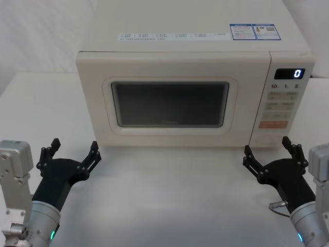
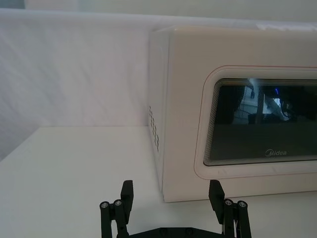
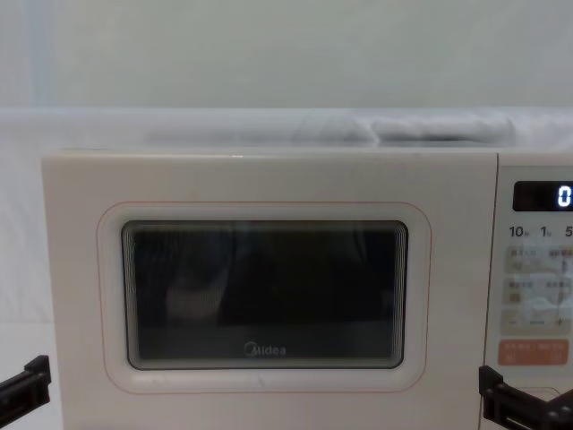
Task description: Press the button to open the microwave door with one hand; close the microwave door with the other hand.
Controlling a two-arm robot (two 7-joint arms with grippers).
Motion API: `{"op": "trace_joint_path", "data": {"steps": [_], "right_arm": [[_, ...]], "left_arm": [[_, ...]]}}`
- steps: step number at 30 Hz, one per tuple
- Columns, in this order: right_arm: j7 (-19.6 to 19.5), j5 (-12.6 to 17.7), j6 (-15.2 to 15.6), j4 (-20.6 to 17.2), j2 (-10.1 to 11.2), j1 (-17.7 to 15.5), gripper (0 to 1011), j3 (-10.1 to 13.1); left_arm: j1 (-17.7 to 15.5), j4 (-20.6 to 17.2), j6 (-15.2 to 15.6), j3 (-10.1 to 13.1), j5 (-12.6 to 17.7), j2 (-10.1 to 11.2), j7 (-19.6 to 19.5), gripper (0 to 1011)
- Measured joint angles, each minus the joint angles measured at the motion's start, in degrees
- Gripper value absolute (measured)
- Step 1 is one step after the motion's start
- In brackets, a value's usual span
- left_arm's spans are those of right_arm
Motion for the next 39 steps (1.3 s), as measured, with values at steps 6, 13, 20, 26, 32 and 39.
{"op": "trace_joint_path", "data": {"steps": [6, 13, 20, 26, 32, 39], "right_arm": [[0.0, 0.0, 0.0, 0.0, 0.0, 0.0, 1002, 0.0], [0.0, 0.0, 0.0, 0.0, 0.0, 0.0, 1002, 0.0], [0.0, 0.0, 0.0, 0.0, 0.0, 0.0, 1002, 0.0], [0.0, 0.0, 0.0, 0.0, 0.0, 0.0, 1002, 0.0], [0.0, 0.0, 0.0, 0.0, 0.0, 0.0, 960, 0.0], [0.0, 0.0, 0.0, 0.0, 0.0, 0.0, 797, 0.0]], "left_arm": [[0.0, 0.0, 0.0, 0.0, 0.0, 0.0, 0.0, 1001], [0.0, 0.0, 0.0, 0.0, 0.0, 0.0, 0.0, 1001], [0.0, 0.0, 0.0, 0.0, 0.0, 0.0, 0.0, 1001], [0.0, 0.0, 0.0, 0.0, 0.0, 0.0, 0.0, 1001], [0.0, 0.0, 0.0, 0.0, 0.0, 0.0, 0.0, 1001], [0.0, 0.0, 0.0, 0.0, 0.0, 0.0, 0.0, 1001]]}}
